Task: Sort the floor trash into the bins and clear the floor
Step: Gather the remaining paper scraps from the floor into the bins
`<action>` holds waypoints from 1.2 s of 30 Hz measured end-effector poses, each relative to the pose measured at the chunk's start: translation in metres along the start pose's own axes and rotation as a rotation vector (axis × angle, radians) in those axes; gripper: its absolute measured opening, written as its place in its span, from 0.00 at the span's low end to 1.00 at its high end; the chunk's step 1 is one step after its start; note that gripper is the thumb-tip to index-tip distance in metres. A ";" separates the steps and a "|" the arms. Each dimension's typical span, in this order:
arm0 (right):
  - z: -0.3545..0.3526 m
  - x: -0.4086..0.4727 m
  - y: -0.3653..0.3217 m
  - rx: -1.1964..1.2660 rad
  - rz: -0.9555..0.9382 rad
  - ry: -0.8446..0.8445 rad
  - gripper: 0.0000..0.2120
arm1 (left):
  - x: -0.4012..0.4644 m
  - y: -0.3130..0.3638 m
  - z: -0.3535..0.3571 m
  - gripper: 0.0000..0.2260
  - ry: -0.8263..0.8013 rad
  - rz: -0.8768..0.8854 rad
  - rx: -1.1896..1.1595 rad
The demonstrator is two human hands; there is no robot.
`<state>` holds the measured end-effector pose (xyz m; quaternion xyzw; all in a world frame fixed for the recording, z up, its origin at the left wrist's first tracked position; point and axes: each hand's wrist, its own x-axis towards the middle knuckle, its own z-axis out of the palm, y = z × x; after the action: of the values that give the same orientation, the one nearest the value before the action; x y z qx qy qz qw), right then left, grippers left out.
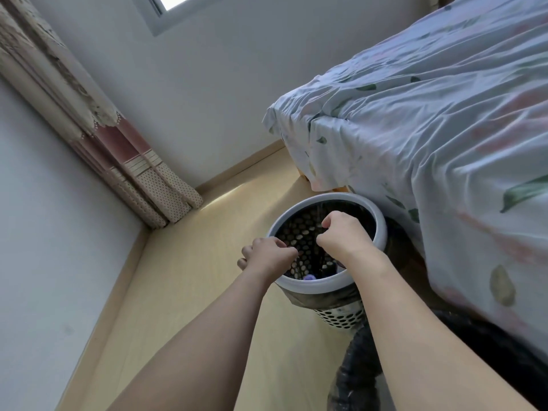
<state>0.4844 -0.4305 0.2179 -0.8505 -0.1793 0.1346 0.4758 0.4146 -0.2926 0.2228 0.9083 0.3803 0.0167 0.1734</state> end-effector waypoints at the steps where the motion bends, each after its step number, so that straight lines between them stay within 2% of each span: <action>1: 0.000 -0.002 -0.005 0.001 -0.018 0.011 0.13 | -0.002 -0.001 -0.006 0.13 0.018 0.012 -0.019; 4: 0.013 -0.014 -0.030 -0.013 -0.092 0.015 0.15 | -0.008 -0.022 -0.028 0.08 0.044 0.021 -0.114; 9: 0.086 -0.059 -0.087 -0.062 -0.260 -0.064 0.20 | -0.037 -0.113 -0.069 0.12 0.065 -0.006 -0.180; 13: 0.176 -0.115 -0.115 -0.189 -0.378 -0.240 0.20 | -0.069 -0.236 -0.095 0.16 0.085 -0.069 -0.111; 18: 0.310 -0.195 -0.130 -0.290 -0.405 -0.500 0.19 | -0.142 -0.448 -0.112 0.14 0.046 -0.271 -0.119; 21: 0.397 -0.244 -0.134 -0.393 -0.418 -0.660 0.19 | -0.201 -0.574 -0.098 0.09 -0.017 -0.457 -0.195; 26: 0.506 -0.280 -0.132 -0.527 -0.377 -0.792 0.20 | -0.254 -0.706 -0.032 0.09 -0.012 -0.617 -0.350; 29: 0.560 -0.283 -0.125 -0.621 -0.380 -0.825 0.21 | -0.247 -0.738 0.022 0.15 0.004 -0.592 -0.475; 31: 0.589 -0.281 -0.116 -0.715 -0.389 -0.829 0.22 | -0.232 -0.746 0.052 0.18 0.026 -0.488 -0.515; 33: 0.618 -0.280 -0.104 -0.803 -0.442 -0.813 0.21 | -0.217 -0.759 0.076 0.18 0.077 -0.373 -0.479; 36: 0.654 -0.277 -0.091 -0.793 -0.473 -0.686 0.19 | -0.209 -0.775 0.100 0.16 0.241 -0.207 -0.258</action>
<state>-0.0425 -0.0090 -0.0220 -0.8084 -0.5453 0.2152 0.0521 -0.2490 0.0360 -0.1038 0.8260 0.4844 0.1560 0.2423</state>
